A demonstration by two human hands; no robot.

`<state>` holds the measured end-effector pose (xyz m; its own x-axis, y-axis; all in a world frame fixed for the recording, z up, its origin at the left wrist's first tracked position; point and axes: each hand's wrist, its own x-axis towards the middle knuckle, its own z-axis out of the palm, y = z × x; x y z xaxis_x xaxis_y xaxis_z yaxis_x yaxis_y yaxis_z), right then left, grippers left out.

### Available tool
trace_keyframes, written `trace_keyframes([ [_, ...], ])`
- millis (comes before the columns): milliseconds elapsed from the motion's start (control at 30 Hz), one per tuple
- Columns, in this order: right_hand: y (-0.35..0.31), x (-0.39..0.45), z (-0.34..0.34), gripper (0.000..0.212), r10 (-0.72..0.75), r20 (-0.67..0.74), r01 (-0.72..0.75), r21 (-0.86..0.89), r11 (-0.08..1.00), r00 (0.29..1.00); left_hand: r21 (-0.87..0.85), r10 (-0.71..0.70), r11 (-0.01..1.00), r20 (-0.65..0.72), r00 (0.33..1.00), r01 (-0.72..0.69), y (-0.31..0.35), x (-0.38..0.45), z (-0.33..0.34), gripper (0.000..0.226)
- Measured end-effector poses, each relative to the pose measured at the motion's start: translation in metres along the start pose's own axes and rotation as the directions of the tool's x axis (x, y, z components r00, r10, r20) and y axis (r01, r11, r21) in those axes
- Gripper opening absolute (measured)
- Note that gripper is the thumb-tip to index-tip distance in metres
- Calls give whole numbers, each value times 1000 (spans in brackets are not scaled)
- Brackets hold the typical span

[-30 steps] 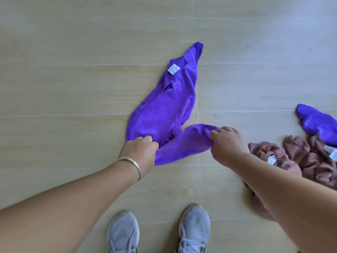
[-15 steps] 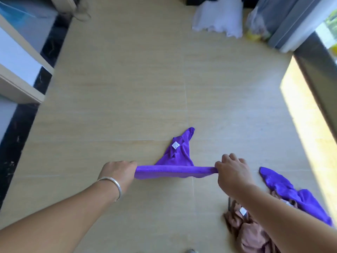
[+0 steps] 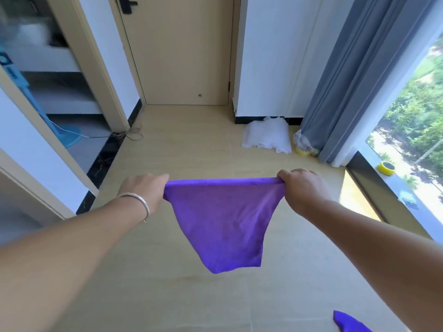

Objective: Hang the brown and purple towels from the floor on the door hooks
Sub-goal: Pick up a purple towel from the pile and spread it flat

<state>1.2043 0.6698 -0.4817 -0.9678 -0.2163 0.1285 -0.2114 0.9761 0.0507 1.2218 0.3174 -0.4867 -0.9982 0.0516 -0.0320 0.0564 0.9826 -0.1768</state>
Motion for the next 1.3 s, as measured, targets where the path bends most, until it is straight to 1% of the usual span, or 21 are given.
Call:
trace_keyframes([
  [133,-1,2,-28,33,-19,-44,19,-3,1000,999,-9,-26,1000,-89,996,25,-13,-1,-25,21],
  [200,-4,-8,-28,32,-34,-27,34,20,999,999,-37,-27,999,-110,994,23,-18,-10,-21,19],
  [267,-9,-25,-18,28,-40,8,39,77,996,999,-62,-16,998,-93,996,10,-22,-24,-8,18],
  [400,-32,-78,26,16,-66,115,35,252,967,991,-92,24,995,9,1000,-23,-28,-66,41,19],
  [467,-46,-115,58,13,-55,166,1,310,951,985,-99,42,994,72,996,-35,-30,-95,73,20],
  [567,-63,-176,111,15,-18,248,-69,338,939,969,-110,91,991,191,977,-71,-27,-147,128,30],
  [633,-77,-212,145,15,-9,312,-100,331,938,950,-118,109,990,284,953,-78,-23,-178,164,35],
  [733,-96,-262,190,15,-8,429,-148,330,932,903,-136,133,987,388,912,-86,-15,-219,214,36],
  [867,-114,-327,244,13,-43,569,-179,328,928,821,-157,166,983,502,849,-99,-1,-273,285,26],
  [1000,-127,-382,291,18,-59,684,-189,283,940,727,-160,181,982,633,753,-101,19,-322,347,22],
  [1133,-132,-418,331,20,-66,775,-201,244,949,629,-179,183,981,733,656,-74,38,-358,390,18],
  [1233,-134,-425,352,19,-44,812,-226,213,951,581,-188,170,981,763,624,-37,47,-366,409,17],
  [1300,-135,-419,364,19,-30,822,-232,194,953,568,-196,143,980,766,627,16,50,-363,419,17],
])
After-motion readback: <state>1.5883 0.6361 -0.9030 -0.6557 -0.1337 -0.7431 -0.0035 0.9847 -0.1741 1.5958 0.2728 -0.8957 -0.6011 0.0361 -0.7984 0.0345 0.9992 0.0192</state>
